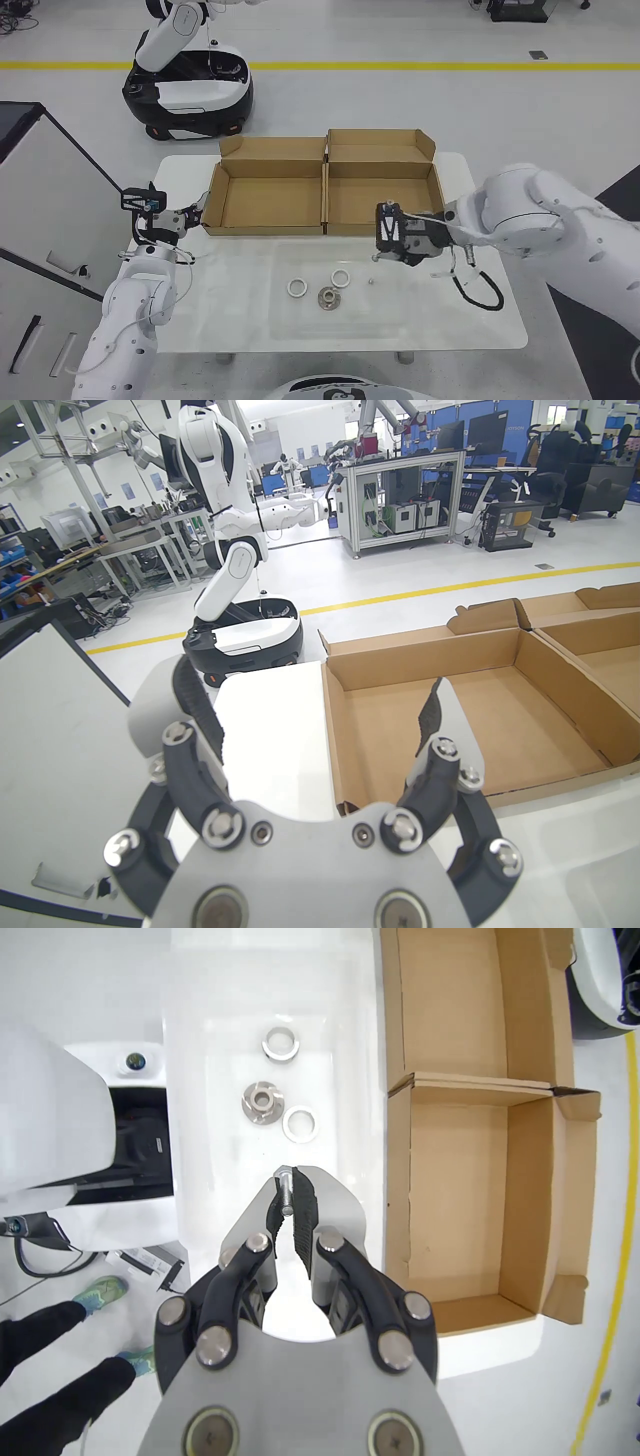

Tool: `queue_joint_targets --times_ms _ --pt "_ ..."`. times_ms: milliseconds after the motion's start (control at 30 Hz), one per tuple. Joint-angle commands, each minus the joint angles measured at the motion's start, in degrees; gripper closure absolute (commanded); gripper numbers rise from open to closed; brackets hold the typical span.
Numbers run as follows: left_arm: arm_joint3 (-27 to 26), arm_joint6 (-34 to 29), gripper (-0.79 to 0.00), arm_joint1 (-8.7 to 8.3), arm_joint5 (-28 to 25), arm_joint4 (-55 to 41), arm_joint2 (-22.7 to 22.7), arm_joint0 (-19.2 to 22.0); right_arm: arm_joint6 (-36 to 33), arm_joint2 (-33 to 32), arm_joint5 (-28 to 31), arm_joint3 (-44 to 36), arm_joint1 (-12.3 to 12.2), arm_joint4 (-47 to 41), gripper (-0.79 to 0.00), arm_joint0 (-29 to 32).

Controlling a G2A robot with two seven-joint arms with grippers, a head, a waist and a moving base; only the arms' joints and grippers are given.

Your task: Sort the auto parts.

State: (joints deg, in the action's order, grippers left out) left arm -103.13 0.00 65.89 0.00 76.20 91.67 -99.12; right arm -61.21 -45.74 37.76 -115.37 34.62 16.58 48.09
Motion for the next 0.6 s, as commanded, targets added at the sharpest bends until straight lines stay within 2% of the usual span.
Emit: queue_joint_targets --times_ms 0,167,400,567 --pt "0.0 0.0 -0.785 0.00 0.0 0.0 0.0 0.0 2.0 -1.7 -0.4 0.3 -0.4 -1.4 0.000 0.9" --pt "0.0 0.0 -0.785 0.00 0.0 0.0 0.0 0.0 5.3 -4.9 1.3 1.0 -1.2 -2.6 0.000 2.9" --pt "0.0 0.0 -0.785 0.00 0.0 0.0 0.0 0.0 8.5 -9.4 10.7 8.3 -2.3 -5.4 0.000 4.3" --pt "0.0 0.0 -0.785 0.00 0.0 0.0 0.0 0.0 12.2 -10.3 15.3 12.1 -2.1 -6.7 0.000 4.2"
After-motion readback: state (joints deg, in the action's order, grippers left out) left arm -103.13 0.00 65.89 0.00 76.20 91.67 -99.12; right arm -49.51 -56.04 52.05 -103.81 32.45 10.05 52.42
